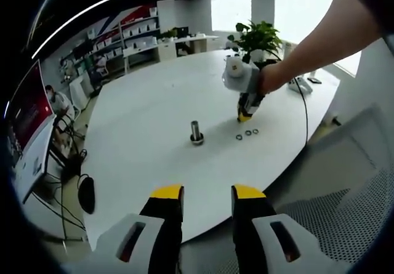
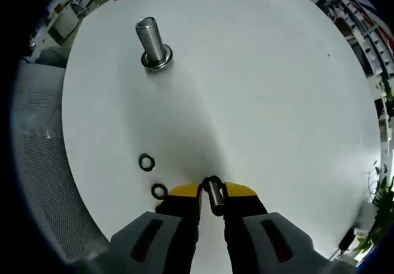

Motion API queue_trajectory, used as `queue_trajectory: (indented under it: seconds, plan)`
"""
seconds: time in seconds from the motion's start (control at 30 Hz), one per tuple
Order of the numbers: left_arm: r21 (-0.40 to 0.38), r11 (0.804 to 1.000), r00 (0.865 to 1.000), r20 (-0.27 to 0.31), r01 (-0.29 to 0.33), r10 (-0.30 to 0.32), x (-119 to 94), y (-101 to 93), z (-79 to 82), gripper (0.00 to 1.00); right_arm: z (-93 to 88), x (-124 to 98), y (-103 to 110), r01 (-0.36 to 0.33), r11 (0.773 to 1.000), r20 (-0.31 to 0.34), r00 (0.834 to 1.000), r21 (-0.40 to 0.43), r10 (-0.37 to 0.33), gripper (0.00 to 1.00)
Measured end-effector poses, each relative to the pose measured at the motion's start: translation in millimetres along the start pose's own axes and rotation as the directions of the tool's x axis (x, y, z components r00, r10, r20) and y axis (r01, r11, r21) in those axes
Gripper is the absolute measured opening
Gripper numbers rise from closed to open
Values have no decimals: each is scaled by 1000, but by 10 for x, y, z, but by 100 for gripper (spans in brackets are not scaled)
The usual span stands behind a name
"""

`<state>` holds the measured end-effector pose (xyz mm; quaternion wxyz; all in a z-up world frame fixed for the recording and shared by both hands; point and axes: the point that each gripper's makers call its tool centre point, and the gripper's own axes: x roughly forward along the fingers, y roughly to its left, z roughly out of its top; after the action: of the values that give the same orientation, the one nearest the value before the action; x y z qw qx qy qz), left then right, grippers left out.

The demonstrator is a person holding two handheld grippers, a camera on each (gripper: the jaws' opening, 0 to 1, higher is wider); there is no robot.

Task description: Place the washer onto the threaded stud by aligning its center hole with the stud, sliding it down to the base, and recovering from edge contact or off-axis alignment until the washer reaches the visible bottom stop.

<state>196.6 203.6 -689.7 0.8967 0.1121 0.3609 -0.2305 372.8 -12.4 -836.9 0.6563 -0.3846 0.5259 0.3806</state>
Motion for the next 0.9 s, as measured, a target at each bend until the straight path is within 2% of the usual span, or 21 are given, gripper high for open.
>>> queue_trajectory:
  seconds: [0.6, 0.9]
  plan:
    - [2, 1000, 1000, -1, -3, 3, 0, 8, -7, 29, -62, -149, -44, 20, 999, 29, 999, 41, -21, 20]
    - [6, 1000, 1000, 2, 3, -3, -2, -9, 1, 29, -213, -260, -42, 29, 997, 29, 999, 66, -31, 21]
